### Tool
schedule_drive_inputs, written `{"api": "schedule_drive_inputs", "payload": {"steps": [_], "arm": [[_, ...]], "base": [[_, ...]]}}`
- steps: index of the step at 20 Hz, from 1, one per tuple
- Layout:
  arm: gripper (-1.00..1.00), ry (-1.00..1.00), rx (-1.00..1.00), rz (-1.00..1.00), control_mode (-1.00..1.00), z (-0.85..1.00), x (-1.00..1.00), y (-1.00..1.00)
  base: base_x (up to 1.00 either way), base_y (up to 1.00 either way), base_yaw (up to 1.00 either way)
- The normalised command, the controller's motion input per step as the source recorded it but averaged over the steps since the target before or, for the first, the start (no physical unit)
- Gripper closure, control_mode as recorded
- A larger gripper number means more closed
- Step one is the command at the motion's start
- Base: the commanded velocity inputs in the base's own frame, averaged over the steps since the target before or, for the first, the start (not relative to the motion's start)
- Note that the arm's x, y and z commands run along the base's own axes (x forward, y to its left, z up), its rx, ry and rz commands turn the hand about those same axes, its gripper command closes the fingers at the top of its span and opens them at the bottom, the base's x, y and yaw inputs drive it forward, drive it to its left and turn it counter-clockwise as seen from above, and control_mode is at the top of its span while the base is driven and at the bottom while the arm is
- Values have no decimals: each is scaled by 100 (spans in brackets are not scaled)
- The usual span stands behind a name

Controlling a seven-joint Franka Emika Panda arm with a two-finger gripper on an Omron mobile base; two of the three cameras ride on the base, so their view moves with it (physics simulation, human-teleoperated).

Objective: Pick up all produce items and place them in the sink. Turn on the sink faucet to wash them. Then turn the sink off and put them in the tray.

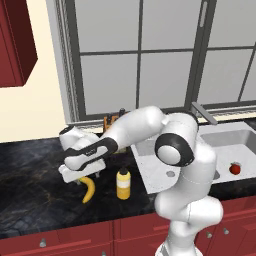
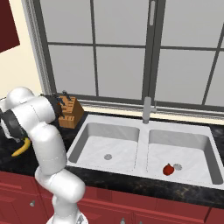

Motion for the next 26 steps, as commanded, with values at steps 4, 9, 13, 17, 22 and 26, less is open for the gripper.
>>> {"api": "schedule_drive_inputs", "payload": {"steps": [4, 9, 13, 17, 22, 26], "arm": [[-100, 0, 0, -2, -100, -13, 19, 14], [-100, 0, 0, -5, -100, -3, 11, 0], [-100, 0, 0, -3, -100, -13, 3, -8], [-100, 0, 0, 0, -100, -23, 0, -33], [-100, 0, 4, 0, -100, -16, 0, -54], [-100, -1, 8, 0, -100, -15, -24, -34]], "base": [[0, 0, 0], [0, 0, 0], [0, 0, 0], [0, 0, 0], [0, 0, 0], [0, 0, 0]]}}
